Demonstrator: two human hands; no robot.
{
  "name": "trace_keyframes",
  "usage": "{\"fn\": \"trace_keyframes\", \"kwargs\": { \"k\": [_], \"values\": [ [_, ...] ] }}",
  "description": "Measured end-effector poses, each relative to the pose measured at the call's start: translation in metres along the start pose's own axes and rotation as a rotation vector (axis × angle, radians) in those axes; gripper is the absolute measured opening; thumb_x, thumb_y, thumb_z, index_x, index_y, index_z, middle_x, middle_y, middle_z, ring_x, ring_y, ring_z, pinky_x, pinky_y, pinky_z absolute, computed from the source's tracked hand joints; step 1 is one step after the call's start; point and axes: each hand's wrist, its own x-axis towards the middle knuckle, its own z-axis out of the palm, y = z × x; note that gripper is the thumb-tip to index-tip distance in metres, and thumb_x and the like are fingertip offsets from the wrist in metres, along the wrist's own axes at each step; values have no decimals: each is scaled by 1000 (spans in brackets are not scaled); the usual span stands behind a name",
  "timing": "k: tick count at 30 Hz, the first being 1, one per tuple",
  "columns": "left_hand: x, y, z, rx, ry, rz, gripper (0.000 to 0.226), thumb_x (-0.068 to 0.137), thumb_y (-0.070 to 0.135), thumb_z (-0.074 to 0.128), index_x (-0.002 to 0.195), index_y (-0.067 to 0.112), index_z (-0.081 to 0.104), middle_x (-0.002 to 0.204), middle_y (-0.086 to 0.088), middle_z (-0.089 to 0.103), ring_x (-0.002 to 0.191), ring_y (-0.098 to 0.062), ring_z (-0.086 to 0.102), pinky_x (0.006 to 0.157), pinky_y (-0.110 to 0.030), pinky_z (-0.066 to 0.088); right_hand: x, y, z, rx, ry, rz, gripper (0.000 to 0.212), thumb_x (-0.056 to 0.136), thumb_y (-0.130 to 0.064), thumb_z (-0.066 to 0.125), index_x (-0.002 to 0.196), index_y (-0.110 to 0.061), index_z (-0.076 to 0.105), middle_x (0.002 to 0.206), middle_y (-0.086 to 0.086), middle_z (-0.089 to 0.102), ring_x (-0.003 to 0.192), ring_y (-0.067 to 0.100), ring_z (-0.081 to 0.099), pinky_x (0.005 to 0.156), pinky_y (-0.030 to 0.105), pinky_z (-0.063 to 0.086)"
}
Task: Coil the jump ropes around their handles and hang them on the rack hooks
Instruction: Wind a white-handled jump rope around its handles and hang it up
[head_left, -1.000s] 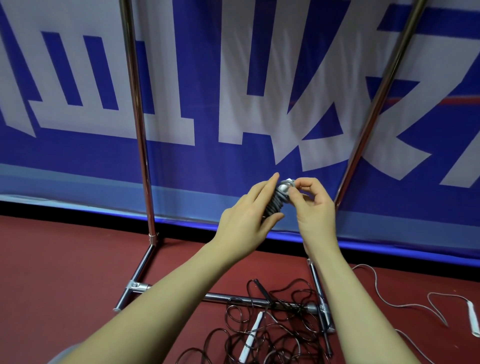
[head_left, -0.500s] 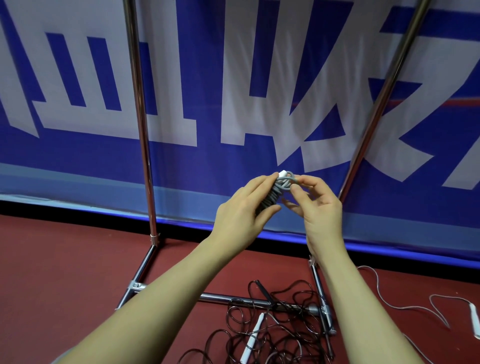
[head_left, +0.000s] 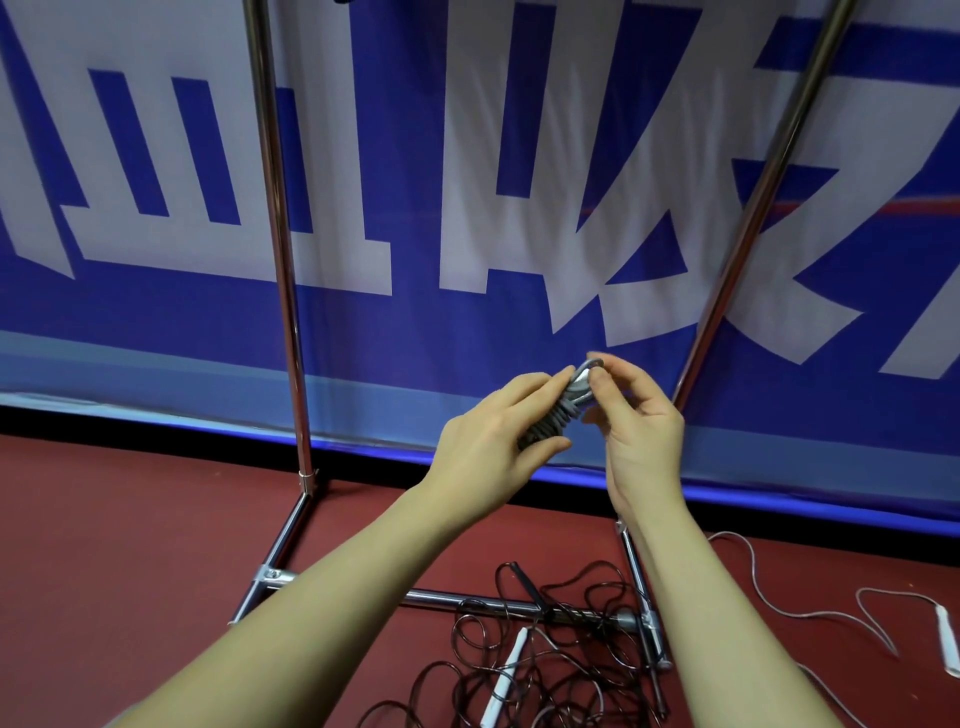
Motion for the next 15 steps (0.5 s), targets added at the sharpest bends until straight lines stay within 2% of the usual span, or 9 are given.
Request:
{"fn": "trace_keyframes", "kwargs": {
  "k": [2, 6, 10, 13, 15],
  "values": [
    [-1, -2, 4, 47, 61, 29, 62, 90, 36, 60, 147, 36, 35, 132, 18, 46, 106, -9, 54, 63, -35, 53, -1, 1, 1, 25, -7, 33, 16, 91, -7, 62, 103, -16, 67, 85, 3, 66, 73, 11, 62, 65, 24, 51],
    [0, -5, 8, 140, 125, 78, 60, 89, 37, 55, 145, 36, 35, 129, 16, 47, 98, -14, 58, 51, -37, 53, -1, 1, 2, 38, 20, 94, 4, 90, -7, 64, 93, -6, 62, 81, 7, 69, 70, 12, 67, 66, 23, 53],
    [1, -6, 9, 172, 129, 88, 58, 89, 44, 44, 145, 35, 33, 128, 15, 48, 95, -15, 59, 47, -34, 51, 4, 3, -3, -48, -43, 189, 7, 90, -15, 64, 86, -11, 68, 84, 6, 69, 79, 16, 63, 65, 25, 47],
    [0, -5, 10, 200, 123, 93, 60, 90, 41, 51, 145, 37, 30, 129, 17, 46, 92, -16, 59, 46, -33, 50, 8, 2, -9, -97, -94, 221, 9, 90, -16, 64, 85, -14, 71, 84, 4, 67, 75, 16, 50, 65, 25, 41],
    [2, -6, 9, 191, 107, 86, 63, 90, 39, 54, 145, 40, 24, 130, 17, 44, 93, -17, 58, 47, -34, 50, 9, -2, -10, -73, -143, 213, 9, 90, -13, 63, 88, -12, 71, 85, 5, 66, 74, 15, 48, 66, 25, 40]
  ]
}}
